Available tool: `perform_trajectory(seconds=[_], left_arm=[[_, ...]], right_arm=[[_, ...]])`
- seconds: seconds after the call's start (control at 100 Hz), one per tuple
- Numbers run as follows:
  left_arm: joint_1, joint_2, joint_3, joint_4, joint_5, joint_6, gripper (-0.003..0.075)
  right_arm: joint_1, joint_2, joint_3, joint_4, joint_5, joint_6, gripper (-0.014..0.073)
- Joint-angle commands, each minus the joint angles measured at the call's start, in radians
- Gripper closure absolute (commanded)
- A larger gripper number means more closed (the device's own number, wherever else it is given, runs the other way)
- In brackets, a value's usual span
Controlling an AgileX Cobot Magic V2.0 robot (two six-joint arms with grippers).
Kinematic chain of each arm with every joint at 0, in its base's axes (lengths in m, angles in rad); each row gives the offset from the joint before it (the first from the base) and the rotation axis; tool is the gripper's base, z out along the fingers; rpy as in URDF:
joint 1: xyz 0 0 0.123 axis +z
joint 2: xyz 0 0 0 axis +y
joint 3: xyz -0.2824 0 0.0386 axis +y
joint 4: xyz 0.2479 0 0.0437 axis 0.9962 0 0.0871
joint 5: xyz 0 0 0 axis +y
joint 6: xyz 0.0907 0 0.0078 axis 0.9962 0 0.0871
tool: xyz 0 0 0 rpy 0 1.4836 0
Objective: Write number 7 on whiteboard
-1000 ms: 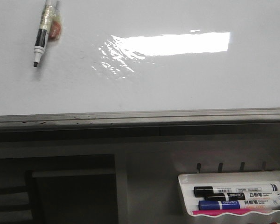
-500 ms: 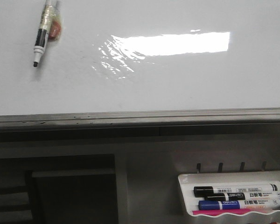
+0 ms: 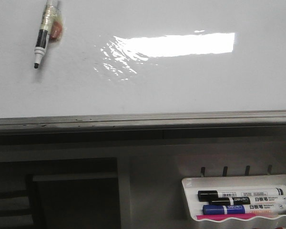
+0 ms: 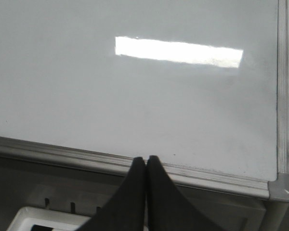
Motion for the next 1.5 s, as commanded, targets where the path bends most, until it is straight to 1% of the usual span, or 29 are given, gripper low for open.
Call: perform_trajectory(seconds=[0.0, 0.13, 0.14, 0.24, 0.29, 0.33, 0.38, 0.43, 0.54, 0.67, 0.75, 0.83, 0.97, 1.03, 1.13, 1.2, 1.23, 1.27, 1.3, 1.34, 1.39, 1.42, 1.44, 1.49], left_arm=[[0.002, -0.03, 0.035, -0.119, -0.071, -0.009, 0.0741], [0.002, -0.03, 0.035, -0.37, -0.071, -0.009, 0.0741], [0.002, -0.03, 0.035, -0.37, -0.071, -0.009, 0.0741], [0.002, -0.03, 0.035, -0.537, -0.071, -0.009, 0.0741], [0.002, -0.03, 0.033, -0.612, -0.073, -0.009, 0.0741], [0.002, -0.03, 0.033, -0.652, -0.073, -0.009, 0.0741], [0.002, -0.03, 0.026, -0.688, -0.072, -0.009, 0.0741], [0.002, -0.03, 0.015, -0.69, -0.061, -0.009, 0.0741], [0.002, -0.023, -0.043, -0.663, 0.01, 0.005, 0.0741], [0.002, 0.047, -0.166, -0.499, 0.145, 0.009, 0.0741], [0.002, 0.133, -0.261, -0.399, 0.241, 0.009, 0.0741], [0.002, 0.23, -0.363, -0.309, 0.356, 0.024, 0.0741], [0.002, 0.396, -0.517, -0.284, 0.512, 0.125, 0.0741], [-0.003, 0.453, -0.562, -0.284, 0.539, 0.138, 0.0741], [-0.047, 0.515, -0.596, -0.316, 0.522, 0.138, 0.074], [-0.091, 0.546, -0.605, -0.322, 0.491, 0.15, 0.0735], [-0.107, 0.557, -0.606, -0.326, 0.475, 0.161, 0.0722], [-0.13, 0.571, -0.606, -0.326, 0.456, 0.161, 0.0685], [-0.143, 0.581, -0.606, -0.326, 0.44, 0.161, 0.0648], [-0.161, 0.595, -0.606, -0.329, 0.423, 0.161, 0.0579], [-0.178, 0.612, -0.606, -0.342, 0.398, 0.161, 0.0487], [-0.185, 0.623, -0.606, -0.35, 0.385, 0.161, 0.0426], [-0.191, 0.631, -0.606, -0.355, 0.374, 0.161, 0.0403], [-0.204, 0.65, -0.606, -0.362, 0.349, 0.161, 0.034]], right_arm=[[-0.007, -0.02, 0.032, 0.106, -0.112, -0.008, 0.0665], [-0.007, -0.02, 0.032, 0.33, -0.178, -0.008, 0.0665], [-0.007, -0.02, 0.032, 0.341, -0.182, -0.008, 0.0665], [-0.007, -0.02, 0.032, 0.476, -0.232, -0.008, 0.0665], [-0.007, -0.02, 0.03, 0.572, -0.247, -0.008, 0.0665], [-0.007, -0.02, 0.03, 0.632, -0.25, -0.008, 0.0665], [-0.007, -0.02, 0.023, 0.667, -0.234, -0.008, 0.0664], [-0.007, -0.02, 0.009, 0.667, -0.197, -0.008, 0.0664], [-0.007, -0.003, -0.05, 0.635, -0.09, -0.028, 0.0643], [-0.007, 0.093, -0.153, 0.557, 0.069, -0.035, 0.0643], [-0.007, 0.184, -0.235, 0.503, 0.163, -0.035, 0.0643], [-0.007, 0.286, -0.312, 0.477, 0.245, -0.035, 0.0643], [-0.007, 0.447, -0.441, 0.467, 0.342, -0.037, 0.0643], [-0.007, 0.501, -0.487, 0.466, 0.371, -0.039, 0.0643], [-0.007, 0.564, -0.541, 0.466, 0.408, -0.044, 0.0643], [-0.007, 0.593, -0.568, 0.466, 0.429, -0.066, 0.0608], [-0.007, 0.601, -0.574, 0.466, 0.434, -0.069, 0.0569], [-0.007, 0.609, -0.585, 0.466, 0.439, -0.069, 0.0515], [-0.007, 0.614, -0.59, 0.466, 0.438, -0.069, 0.0449], [-0.007, 0.617, -0.597, 0.466, 0.438, -0.069, 0.0376], [-0.007, 0.617, -0.6, 0.468, 0.434, -0.069, 0.0265], [-0.007, 0.617, -0.6, 0.47, 0.427, -0.069, 0.0222], [-0.007, 0.617, -0.6, 0.47, 0.425, -0.069, 0.0197], [-0.007, 0.617, -0.6, 0.47, 0.419, -0.069, 0.0172]])
